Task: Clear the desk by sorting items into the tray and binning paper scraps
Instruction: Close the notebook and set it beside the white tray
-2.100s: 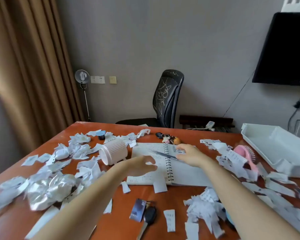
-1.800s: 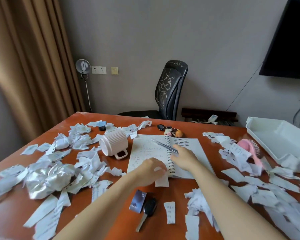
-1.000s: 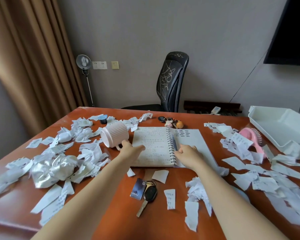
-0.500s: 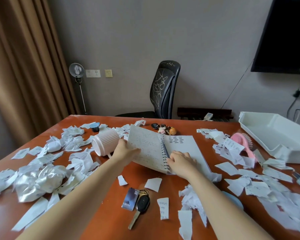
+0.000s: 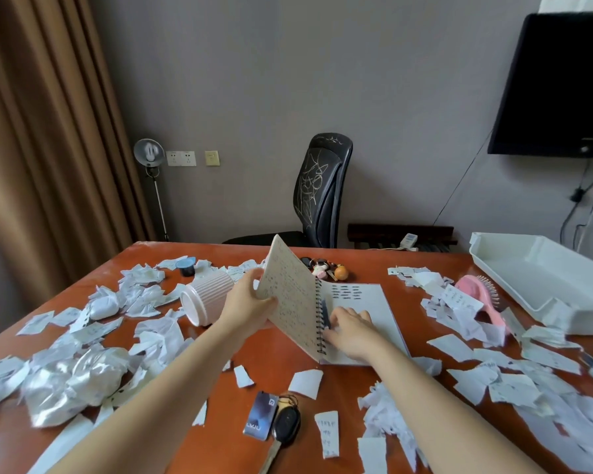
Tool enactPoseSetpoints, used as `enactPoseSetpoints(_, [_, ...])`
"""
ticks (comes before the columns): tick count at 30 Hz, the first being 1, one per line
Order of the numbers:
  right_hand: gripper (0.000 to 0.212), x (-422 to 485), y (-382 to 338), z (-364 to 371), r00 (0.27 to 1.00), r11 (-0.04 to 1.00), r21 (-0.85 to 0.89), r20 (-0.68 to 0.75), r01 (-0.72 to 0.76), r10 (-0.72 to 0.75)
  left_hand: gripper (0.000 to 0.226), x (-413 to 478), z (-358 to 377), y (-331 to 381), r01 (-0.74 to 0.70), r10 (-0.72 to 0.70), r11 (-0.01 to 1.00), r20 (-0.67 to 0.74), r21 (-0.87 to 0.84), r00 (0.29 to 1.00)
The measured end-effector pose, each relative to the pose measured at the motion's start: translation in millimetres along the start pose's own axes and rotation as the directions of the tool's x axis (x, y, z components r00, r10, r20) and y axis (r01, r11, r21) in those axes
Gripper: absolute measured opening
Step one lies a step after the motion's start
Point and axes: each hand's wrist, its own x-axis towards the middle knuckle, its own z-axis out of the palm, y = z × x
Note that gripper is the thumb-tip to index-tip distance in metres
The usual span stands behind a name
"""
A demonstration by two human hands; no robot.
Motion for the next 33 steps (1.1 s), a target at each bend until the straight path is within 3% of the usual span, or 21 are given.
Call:
enactPoseSetpoints(6, [0.047, 4.1, 1.2, 3.4, 0.997, 0.994, 0.103, 0.071, 0.023, -0.031, 0.052, 0.9, -2.1, 13.8, -0.085, 0.082, 0.996, 0.090, 0.024, 0.993])
enactPoseSetpoints(13, [0.039, 8.5, 6.2, 6.4, 0.996, 0.991, 0.133, 0.086, -0.004, -0.008, 0.058, -10.9, 22.2, 19.7, -0.353, 0.344, 0.935, 0.153, 0.040, 0.926])
enactPoseSetpoints(15, [0.033, 6.3, 6.8, 1.6, 0.997, 0.968, 0.251, 0.075, -0.005, -0.014, 0.062, -12.7, 28.7, 19.2, -0.389, 0.374, 0.920, 0.188, 0.046, 0.908])
enactPoseSetpoints(19, [0.025, 7.1, 14.2, -9.7, 0.994, 0.812, 0.579, 0.104, -0.076, 0.019, 0.068, -10.9, 39.8, 17.4, -0.414, 0.396, 0.910, 0.232, 0.029, 0.888])
enactPoseSetpoints(23, [0.066, 12.6, 23.2, -16.8, 0.959, 0.678, 0.699, 0.283, -0.229, 0.032, 0.070, -7.5, 51.7, 14.2, -0.447, 0.414, 0.891, 0.264, 0.076, 0.871])
enactPoseSetpoints(25, [0.067, 12.9, 23.4, -22.4, 0.941, 0.607, 0.754, 0.336, -0.252, -0.027, 0.069, -6.8, 58.3, 12.5, -0.444, 0.399, 0.888, 0.274, 0.123, 0.875])
enactPoseSetpoints(29, [0.062, 9.5, 33.5, -36.6, 0.950, 0.394, 0.893, 0.287, -0.218, -0.125, 0.067, -7.3, 73.3, 6.3, -0.489, 0.421, 0.830, 0.274, 0.269, 0.865])
enactPoseSetpoints(31, [0.068, 9.9, 43.6, -41.1, 0.953, 0.261, 0.937, 0.274, -0.233, -0.133, 0.064, -7.7, 80.9, 4.5, -0.507, 0.431, 0.781, 0.272, 0.365, 0.860])
enactPoseSetpoints(33, [0.076, 11.8, 51.7, -44.3, 0.957, 0.204, 0.949, 0.267, -0.240, -0.115, 0.060, -10.5, 89.2, 2.9, -0.531, 0.433, 0.694, 0.308, 0.486, 0.847])
